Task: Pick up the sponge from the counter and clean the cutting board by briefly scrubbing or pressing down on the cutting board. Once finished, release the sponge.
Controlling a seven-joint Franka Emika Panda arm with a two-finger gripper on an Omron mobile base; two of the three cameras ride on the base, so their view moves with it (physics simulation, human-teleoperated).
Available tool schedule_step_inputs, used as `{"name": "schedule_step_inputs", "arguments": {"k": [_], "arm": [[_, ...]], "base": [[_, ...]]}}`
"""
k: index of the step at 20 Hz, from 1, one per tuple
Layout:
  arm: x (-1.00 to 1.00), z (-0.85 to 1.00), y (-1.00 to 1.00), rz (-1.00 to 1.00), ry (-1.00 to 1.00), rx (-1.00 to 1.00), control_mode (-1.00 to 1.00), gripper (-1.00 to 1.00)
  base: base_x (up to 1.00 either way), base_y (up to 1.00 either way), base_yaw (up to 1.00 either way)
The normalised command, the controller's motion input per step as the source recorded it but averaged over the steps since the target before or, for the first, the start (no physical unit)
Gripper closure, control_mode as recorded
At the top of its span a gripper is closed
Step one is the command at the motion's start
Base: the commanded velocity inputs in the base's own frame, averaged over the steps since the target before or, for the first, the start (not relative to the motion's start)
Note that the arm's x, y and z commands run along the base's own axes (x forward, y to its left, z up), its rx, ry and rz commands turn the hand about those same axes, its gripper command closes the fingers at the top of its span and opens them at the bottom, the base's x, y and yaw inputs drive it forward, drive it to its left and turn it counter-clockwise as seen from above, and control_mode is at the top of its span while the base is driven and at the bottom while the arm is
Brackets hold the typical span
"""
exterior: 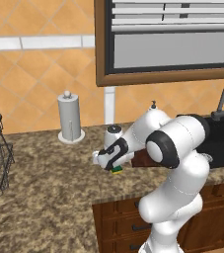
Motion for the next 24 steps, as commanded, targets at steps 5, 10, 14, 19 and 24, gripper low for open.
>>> {"name": "schedule_step_inputs", "arguments": {"k": [5,10,14,19,24], "arm": [[0.00,0.00,0.00,0.00,0.00,0.00,-1.00,-1.00],[0.00,0.00,0.00,0.00,0.00,0.00,-1.00,-1.00],[-0.34,0.33,-0.13,0.00,-0.04,0.00,-1.00,-1.00],[-0.40,0.49,-0.47,0.00,0.00,0.00,-1.00,-1.00],[-0.19,0.51,-0.69,0.00,0.00,0.00,-1.00,-1.00]], "base": [[0.00,0.00,0.00],[0.00,0.00,0.00],[0.00,0.00,0.00],[0.00,0.00,0.00],[0.00,0.00,0.00]]}}
